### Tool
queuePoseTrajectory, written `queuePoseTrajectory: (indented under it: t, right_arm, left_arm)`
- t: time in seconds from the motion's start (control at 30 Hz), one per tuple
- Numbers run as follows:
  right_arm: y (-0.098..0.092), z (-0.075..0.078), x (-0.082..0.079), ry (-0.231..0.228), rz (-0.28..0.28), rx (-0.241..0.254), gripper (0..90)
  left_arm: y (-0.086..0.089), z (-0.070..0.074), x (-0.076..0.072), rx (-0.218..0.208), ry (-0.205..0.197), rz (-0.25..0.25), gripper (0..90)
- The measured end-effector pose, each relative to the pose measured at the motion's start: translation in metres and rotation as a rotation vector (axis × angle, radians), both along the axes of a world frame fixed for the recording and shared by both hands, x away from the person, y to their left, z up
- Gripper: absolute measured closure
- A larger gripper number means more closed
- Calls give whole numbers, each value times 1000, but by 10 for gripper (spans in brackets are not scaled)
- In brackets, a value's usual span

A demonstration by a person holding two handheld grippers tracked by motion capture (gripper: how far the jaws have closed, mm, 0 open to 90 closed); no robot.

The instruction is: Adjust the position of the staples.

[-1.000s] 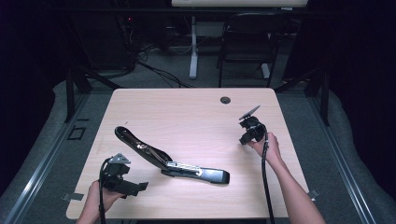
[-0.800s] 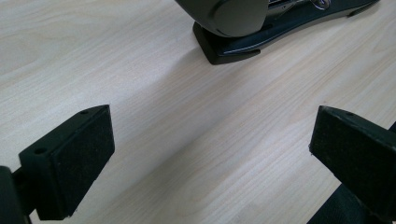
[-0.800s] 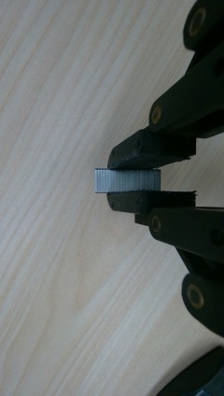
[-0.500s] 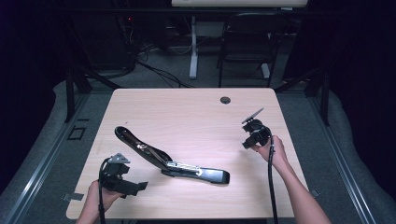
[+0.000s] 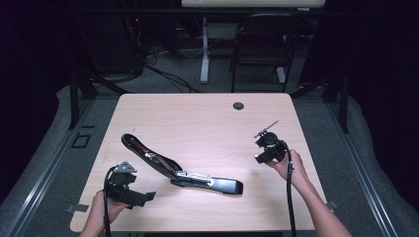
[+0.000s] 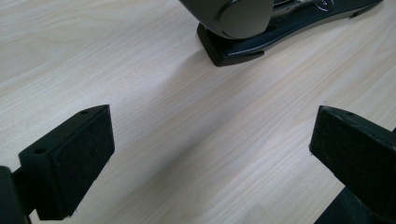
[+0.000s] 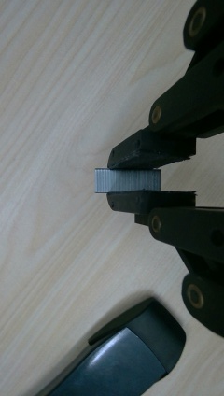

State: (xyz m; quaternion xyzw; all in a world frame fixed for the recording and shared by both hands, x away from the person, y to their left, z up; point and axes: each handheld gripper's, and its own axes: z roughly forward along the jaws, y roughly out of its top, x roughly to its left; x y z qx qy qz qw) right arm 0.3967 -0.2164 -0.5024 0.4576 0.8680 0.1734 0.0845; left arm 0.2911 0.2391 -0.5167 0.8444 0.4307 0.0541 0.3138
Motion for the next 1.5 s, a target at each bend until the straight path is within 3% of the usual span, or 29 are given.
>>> queuePoseTrajectory:
  t: [0.07, 0.23, 0.27, 0.43, 0.57, 0.67, 0.7, 0.73, 0.8, 1.1, 1.2, 1.37, 1.5]
  right_arm:
    - [0, 2, -4, 5, 26, -24, 779]
    - [-1, -1, -13, 6, 35, -18, 779]
    - [-3, 0, -14, 28, 51, -22, 779]
    - [-8, -4, -23, 48, 59, 6, 779]
    - [-10, -8, -30, 80, 84, -31, 779]
    - [-8, -16, -35, 89, 84, -28, 779]
    - [-7, -17, -36, 97, 97, -51, 779]
    - [-6, -21, -39, 84, 83, -36, 779]
    - [-5, -22, -40, 103, 115, -66, 778]
    - [2, -31, -53, 130, 148, -88, 777]
    - [5, -33, -55, 142, 145, -92, 778]
    - [8, -34, -54, 169, 163, -139, 776]
    - [8, -35, -54, 180, 166, -140, 747]
  left_arm:
    - [0, 0, 0, 1, 0, -1, 0]
    - [0, 1, 0, 0, 0, -1, 0]
    - [0, 0, 0, -1, 0, -1, 0]
    - [0, 0, 0, 1, -3, -1, 0]
    - [0, 0, 0, 2, -2, -2, 0]
    - [0, 0, 0, 1, -3, -1, 0]
    - [0, 0, 0, 1, -4, -1, 0]
    - [0, 0, 0, 2, -3, -1, 0]
    - [0, 0, 0, 1, 0, -3, 0]
    - [0, -1, 1, 6, 5, -6, 0]
    - [-1, -1, 1, 6, 6, -6, 0]
    - [-1, -1, 0, 7, 7, -10, 0]
    - [-1, -2, 0, 10, 7, -12, 0]
